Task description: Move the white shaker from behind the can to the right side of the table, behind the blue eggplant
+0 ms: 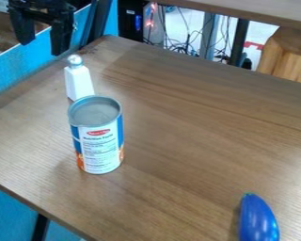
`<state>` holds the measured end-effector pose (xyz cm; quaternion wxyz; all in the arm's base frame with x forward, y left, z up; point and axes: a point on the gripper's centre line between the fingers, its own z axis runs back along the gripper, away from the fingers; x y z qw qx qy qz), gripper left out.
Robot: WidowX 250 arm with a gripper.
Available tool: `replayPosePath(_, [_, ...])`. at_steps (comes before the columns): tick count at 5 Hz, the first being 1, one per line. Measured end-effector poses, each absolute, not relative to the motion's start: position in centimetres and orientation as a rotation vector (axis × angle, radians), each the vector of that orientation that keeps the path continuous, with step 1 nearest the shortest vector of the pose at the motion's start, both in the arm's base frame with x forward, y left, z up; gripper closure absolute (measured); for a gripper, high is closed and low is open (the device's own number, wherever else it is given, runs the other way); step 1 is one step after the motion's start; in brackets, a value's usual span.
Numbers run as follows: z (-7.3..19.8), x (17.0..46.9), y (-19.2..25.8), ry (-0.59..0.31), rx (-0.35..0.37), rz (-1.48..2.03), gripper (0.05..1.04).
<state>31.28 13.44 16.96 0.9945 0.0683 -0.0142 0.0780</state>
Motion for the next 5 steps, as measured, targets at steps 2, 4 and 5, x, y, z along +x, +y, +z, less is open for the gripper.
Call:
replayPosePath(2, [12.7, 32.7, 13.8, 0.117, 0.111, 0.042, 0.077])
replayPosePath(4, [12.7, 34.3, 12.7, 0.125, 0.11, -0.144, 0.077])
replayPosePath(5, [11.8, 34.6, 12.6, 0.143, 0.107, -0.165, 0.077])
